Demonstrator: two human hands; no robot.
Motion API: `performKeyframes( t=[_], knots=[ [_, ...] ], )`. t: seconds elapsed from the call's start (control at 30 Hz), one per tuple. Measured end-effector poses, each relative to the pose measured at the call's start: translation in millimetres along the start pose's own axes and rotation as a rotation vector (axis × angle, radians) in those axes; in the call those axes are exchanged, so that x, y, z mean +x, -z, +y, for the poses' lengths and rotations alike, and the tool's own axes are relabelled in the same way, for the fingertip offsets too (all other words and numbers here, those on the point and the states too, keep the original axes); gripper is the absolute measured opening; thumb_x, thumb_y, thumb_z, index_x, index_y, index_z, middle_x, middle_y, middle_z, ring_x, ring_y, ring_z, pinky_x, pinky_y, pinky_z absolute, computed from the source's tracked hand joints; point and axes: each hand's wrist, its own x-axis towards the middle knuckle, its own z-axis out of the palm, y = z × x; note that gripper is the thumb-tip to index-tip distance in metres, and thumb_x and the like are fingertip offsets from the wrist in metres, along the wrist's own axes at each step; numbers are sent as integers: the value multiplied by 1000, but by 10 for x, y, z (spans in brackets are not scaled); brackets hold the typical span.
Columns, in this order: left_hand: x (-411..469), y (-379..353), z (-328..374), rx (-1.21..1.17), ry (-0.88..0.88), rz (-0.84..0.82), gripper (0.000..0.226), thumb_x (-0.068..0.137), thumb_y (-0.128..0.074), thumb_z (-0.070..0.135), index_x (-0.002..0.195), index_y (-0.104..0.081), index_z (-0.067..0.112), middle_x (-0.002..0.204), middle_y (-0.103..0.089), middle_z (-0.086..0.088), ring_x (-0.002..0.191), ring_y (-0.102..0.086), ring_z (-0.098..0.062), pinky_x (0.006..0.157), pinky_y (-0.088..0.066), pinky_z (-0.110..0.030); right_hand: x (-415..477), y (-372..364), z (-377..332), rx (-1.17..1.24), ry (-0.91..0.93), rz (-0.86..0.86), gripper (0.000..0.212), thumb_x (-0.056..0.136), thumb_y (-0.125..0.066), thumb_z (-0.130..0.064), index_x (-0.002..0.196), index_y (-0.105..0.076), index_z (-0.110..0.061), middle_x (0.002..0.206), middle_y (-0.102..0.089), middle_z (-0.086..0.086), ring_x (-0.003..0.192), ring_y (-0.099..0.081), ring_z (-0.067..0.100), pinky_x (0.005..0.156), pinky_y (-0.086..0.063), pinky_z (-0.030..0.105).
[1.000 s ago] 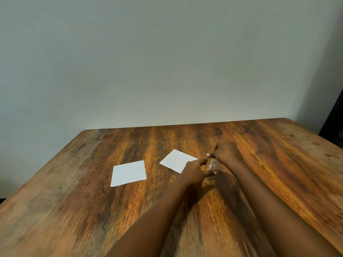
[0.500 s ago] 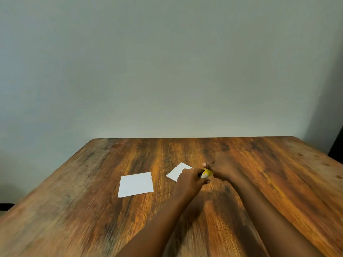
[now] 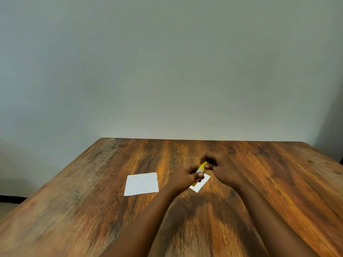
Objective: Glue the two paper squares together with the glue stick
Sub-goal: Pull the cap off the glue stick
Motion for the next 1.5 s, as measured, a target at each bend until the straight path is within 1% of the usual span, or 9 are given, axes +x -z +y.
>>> performKeyframes(
  t=[0.27, 0.4, 0.5, 0.8, 1.0, 1.13, 1.27, 1.37, 1.5],
  knots=[
    [-90, 147, -58, -140, 46, -174, 26, 97, -44, 15, 111, -61, 1, 109, -65, -23, 83, -63, -13, 85, -52, -28, -5, 205, 3, 342, 59, -229, 47, 80, -52, 18, 67, -70, -24, 86, -72, -12, 88, -69, 8, 70, -56, 15],
    [-121, 139, -52, -21, 17, -91, 27, 96, -46, 19, 111, -62, 2, 108, -67, -19, 80, -60, -10, 79, -48, -24, 28, 259, -40, 482, -54, -219, 5, 83, -67, -17, 86, -71, -18, 92, -73, 3, 83, -70, 13, 71, -58, 24],
    [-124, 132, -15, 36, -5, -49, 27, 95, -49, 20, 111, -63, 3, 106, -69, -17, 81, -60, -12, 77, -49, -24, 63, 190, -131, 86, -128, -125, 37, 84, -62, -45, 80, -69, -9, 61, -67, 2, 48, -64, 7, 47, -51, 15],
    [-215, 114, 22, 187, -25, -51, 26, 94, -51, 21, 111, -63, 5, 103, -69, -16, 92, -66, -27, 87, -51, -39, -33, 230, -298, -138, -15, -252, 4, 87, -64, -15, 84, -66, -13, 65, -58, -9, 60, -56, 7, 53, -38, 16],
    [-213, 119, 10, 71, 5, -98, 25, 96, -47, 17, 109, -64, 5, 106, -70, -15, 85, -65, -14, 78, -51, -22, -109, 187, -211, -101, 90, -198, 27, 82, -58, 6, 78, -60, -21, 79, -56, -16, 80, -57, 5, 59, -46, 7],
    [-207, 86, -46, 14, 22, -96, 24, 96, -47, 16, 109, -64, 4, 107, -69, -15, 84, -64, -11, 75, -50, -14, -116, 230, -158, 114, 17, -277, 28, 75, -61, 10, 80, -65, -17, 95, -66, -9, 95, -63, 10, 76, -53, 19],
    [-199, 55, -68, -4, 9, -64, 24, 96, -48, 16, 107, -65, 3, 105, -70, -17, 83, -63, -12, 76, -50, -17, -131, 189, -194, 203, -110, -182, 10, 90, -57, -22, 85, -65, -18, 79, -66, -3, 66, -64, 7, 61, -52, 16],
    [-185, 25, -77, 27, 4, -60, 25, 96, -47, 18, 107, -64, 3, 105, -70, -16, 83, -63, -11, 77, -49, -18, -120, 120, -211, -27, -185, -145, 36, 92, -50, -45, 74, -61, -16, 61, -62, -2, 43, -58, 5, 44, -45, 10],
    [-188, -13, -89, 104, -2, -72, 24, 96, -48, 19, 108, -63, 5, 107, -69, -14, 90, -66, -19, 81, -50, -25, -88, 82, -202, -108, -179, -184, 25, 91, -58, -31, 80, -65, -9, 61, -60, -3, 45, -55, 6, 40, -39, 6]
  ],
)
